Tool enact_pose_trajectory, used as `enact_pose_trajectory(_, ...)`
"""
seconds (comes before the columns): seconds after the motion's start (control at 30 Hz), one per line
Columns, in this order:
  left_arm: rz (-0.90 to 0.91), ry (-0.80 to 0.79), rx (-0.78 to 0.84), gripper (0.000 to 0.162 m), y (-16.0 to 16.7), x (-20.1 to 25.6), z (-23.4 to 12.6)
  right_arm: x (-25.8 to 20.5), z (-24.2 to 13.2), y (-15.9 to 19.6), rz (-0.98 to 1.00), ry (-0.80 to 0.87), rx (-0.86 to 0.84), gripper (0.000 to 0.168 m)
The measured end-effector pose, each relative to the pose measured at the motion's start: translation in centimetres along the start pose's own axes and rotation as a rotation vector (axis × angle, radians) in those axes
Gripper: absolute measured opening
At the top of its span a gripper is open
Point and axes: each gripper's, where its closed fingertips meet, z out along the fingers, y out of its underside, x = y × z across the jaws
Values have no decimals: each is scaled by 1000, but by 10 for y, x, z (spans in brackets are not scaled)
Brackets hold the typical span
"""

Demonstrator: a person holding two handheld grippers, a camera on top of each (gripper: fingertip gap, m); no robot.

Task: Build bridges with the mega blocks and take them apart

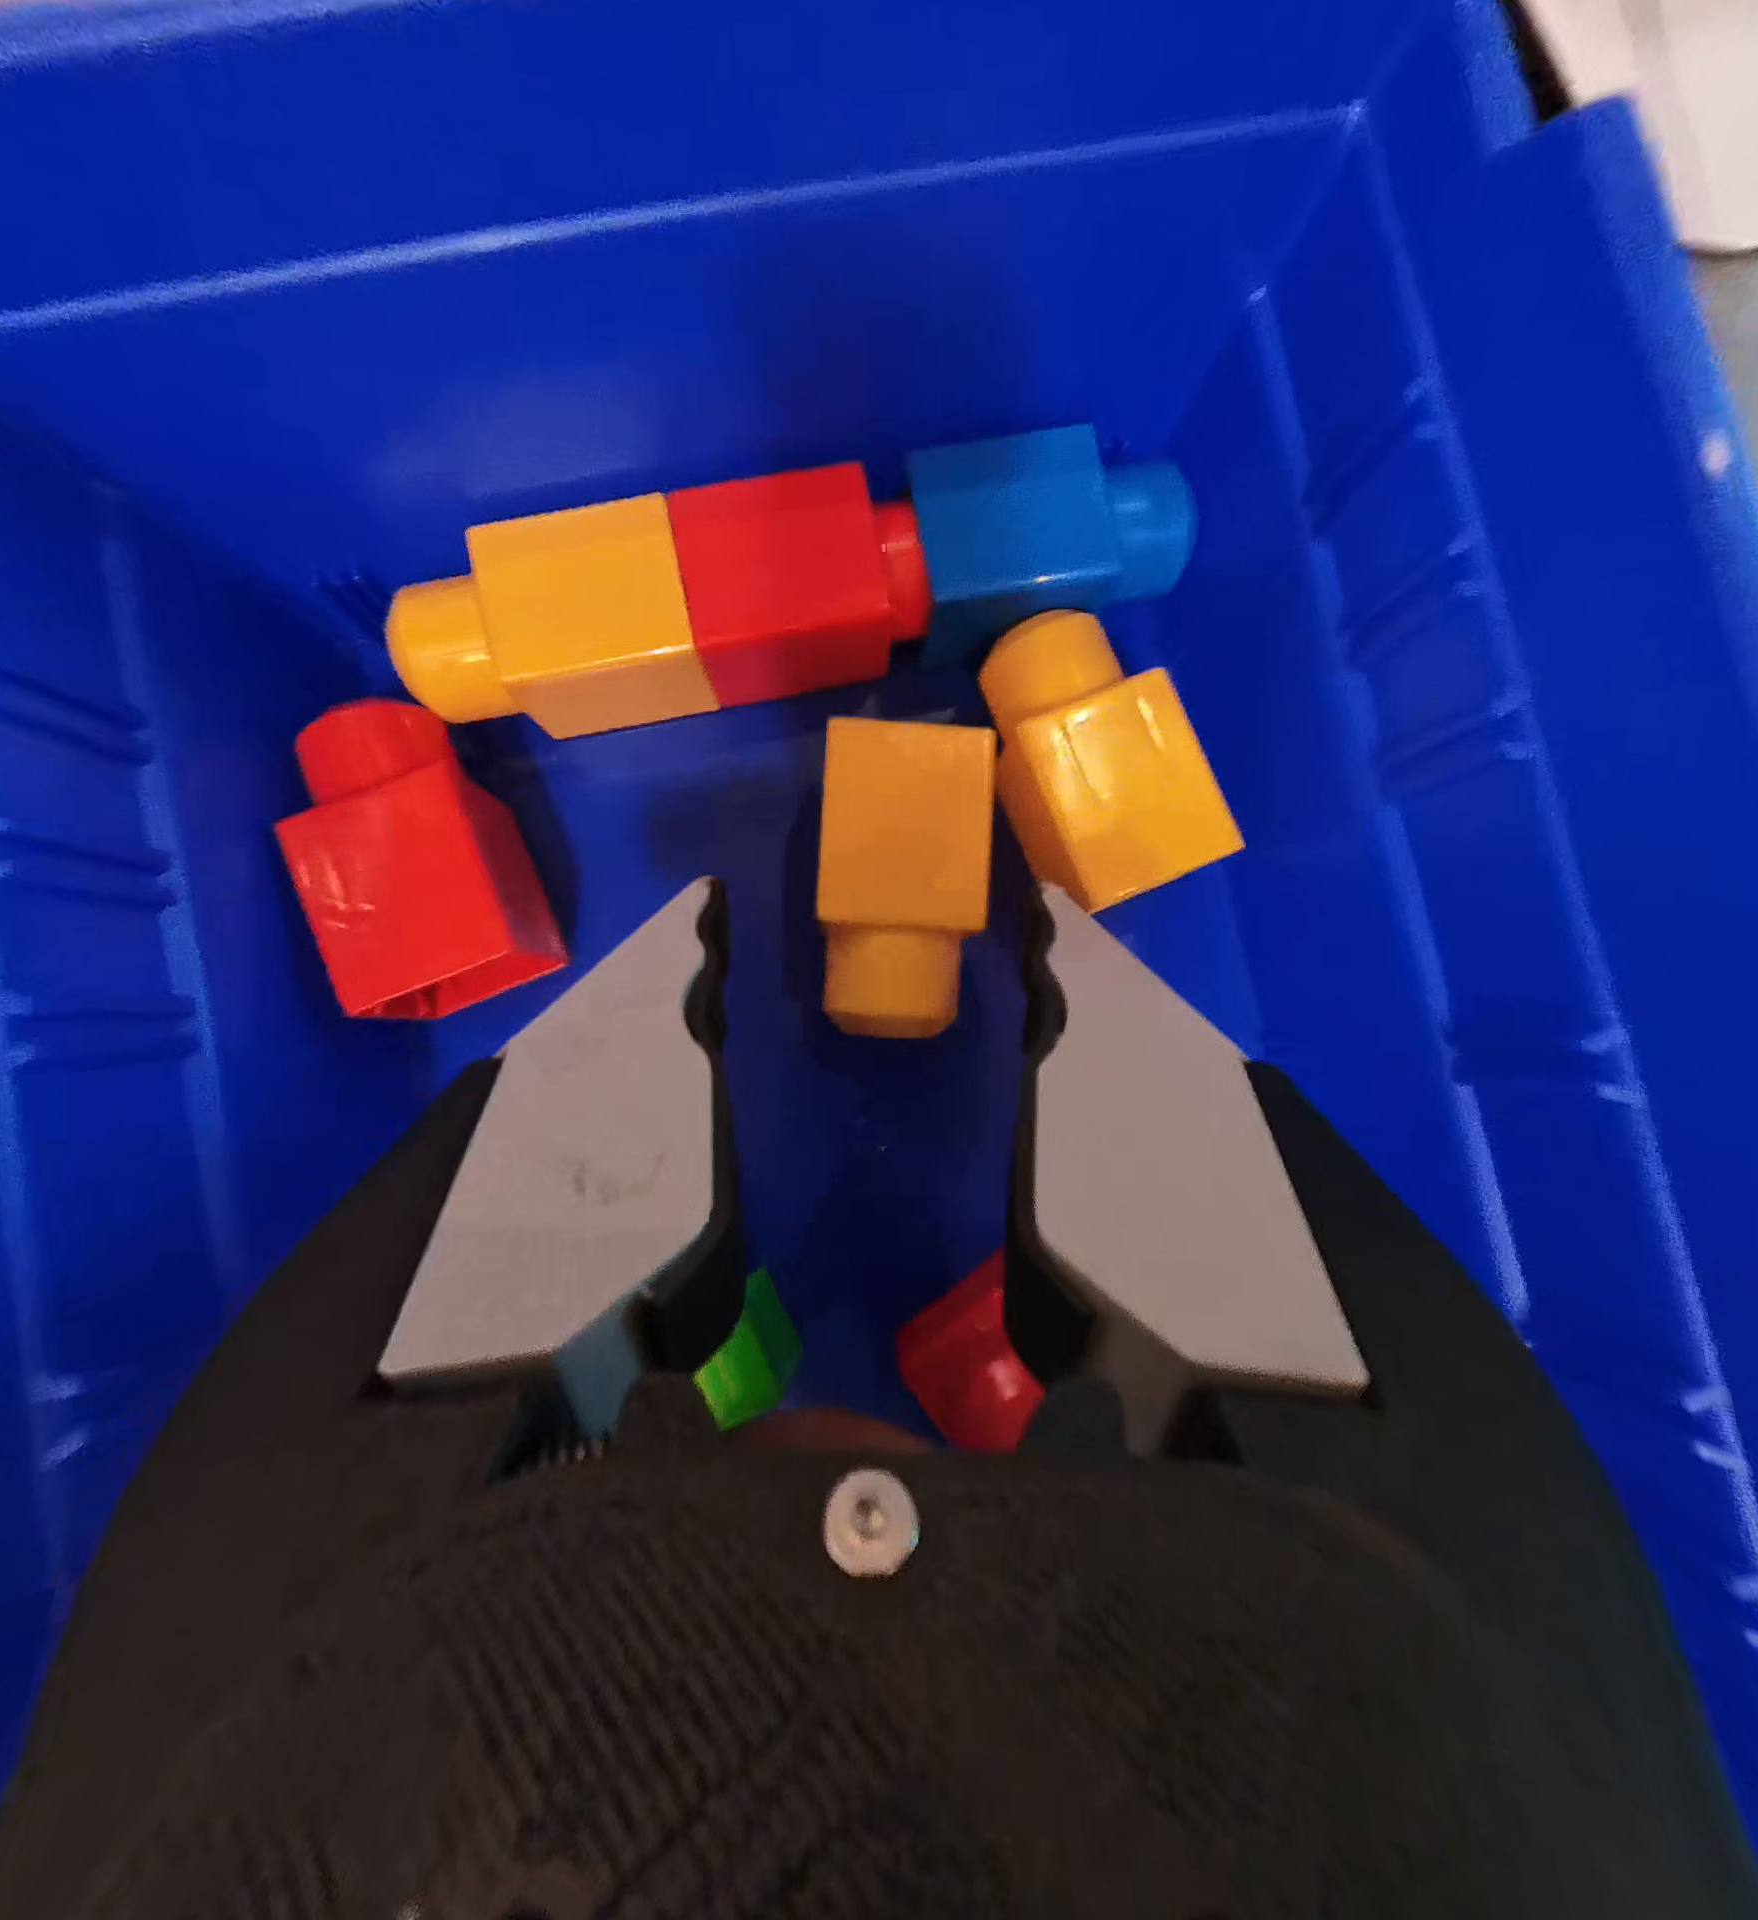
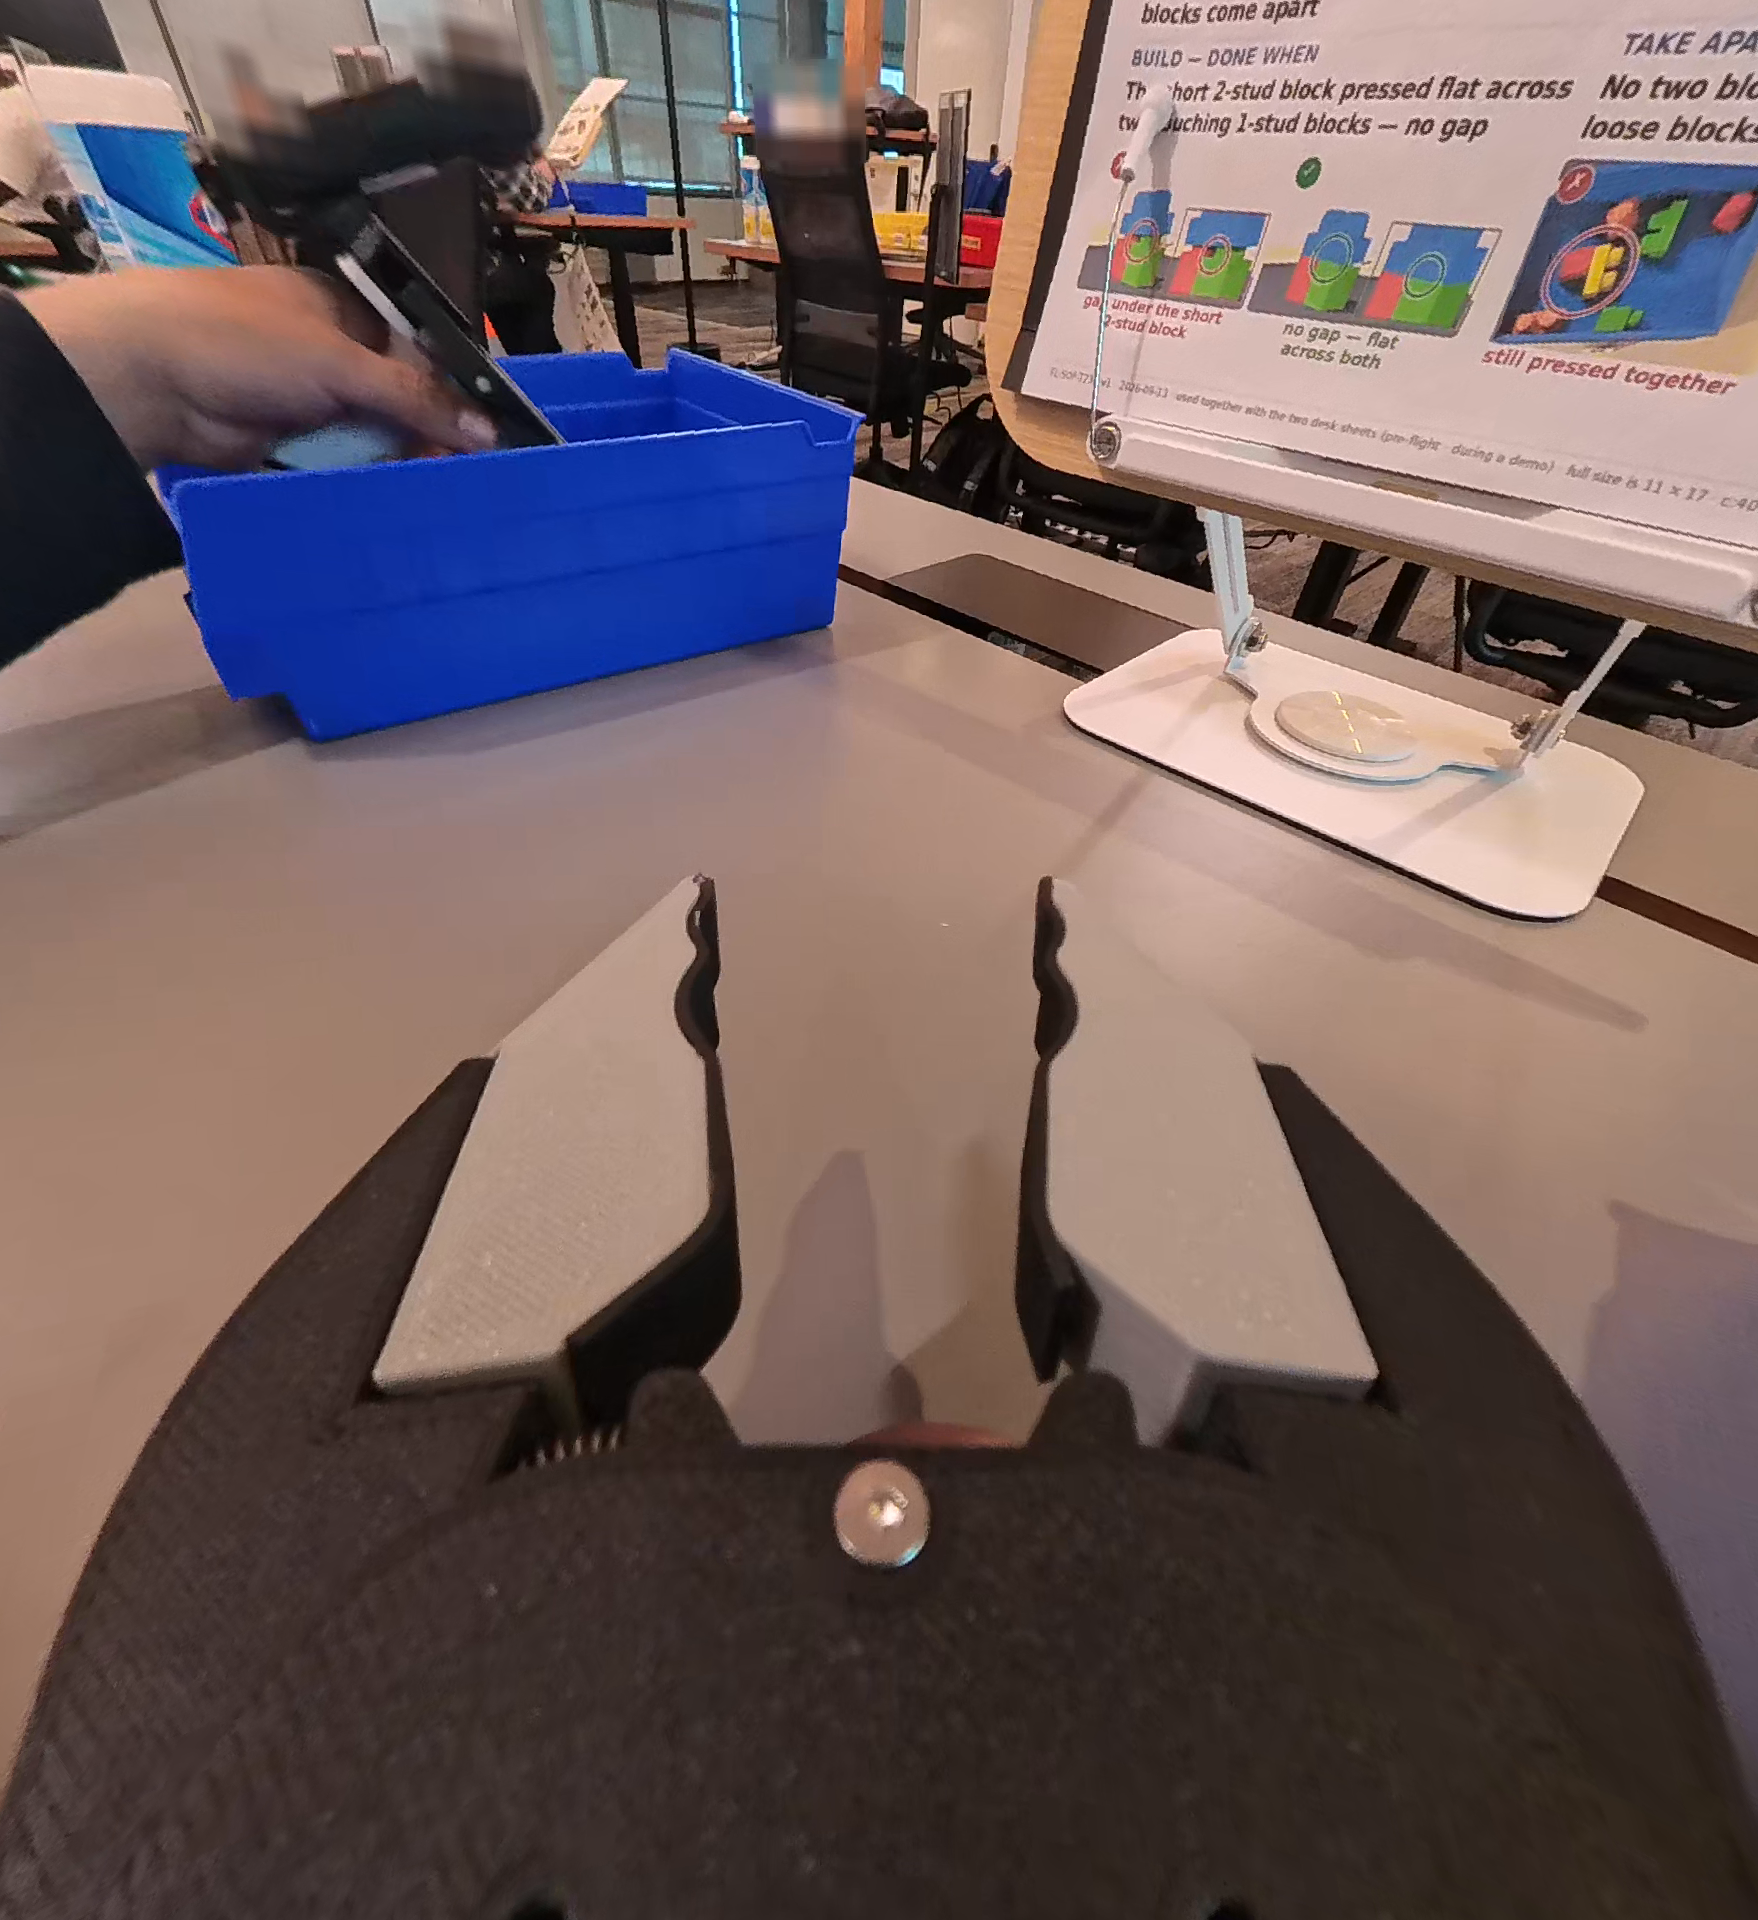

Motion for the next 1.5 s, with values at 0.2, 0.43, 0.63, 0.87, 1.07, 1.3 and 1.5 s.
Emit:
enact_pose_trajectory(0.2, 73, -27, -34, 35, 6, 2, 19, -2, 1, -1, -4, -11, 0, 58)
enact_pose_trajectory(0.43, 149, -61, 146, 34, -31, 5, -62, -3, 1, -4, 15, -25, 9, 57)
enact_pose_trajectory(0.63, 496, 42, 248, 34, -37, 116, -155, 6, -4, -12, 6, 13, 35, 57)
enact_pose_trajectory(0.87, 932, -68, -239, 34, 22, 170, -128, 16, -5, -8, 106, 8, 5, 58)
enact_pose_trajectory(1.07, 1287, -112, -597, 34, 72, 197, -104, 19, -11, -13, 140, -1, 19, 58)
enact_pose_trajectory(1.3, 1468, -162, -777, 34, 101, 221, -67, 26, -24, -30, 125, 23, 77, 58)
enact_pose_trajectory(1.5, 1468, -162, -768, 45, 101, 233, -56, 35, -32, -41, 162, 32, 130, 58)
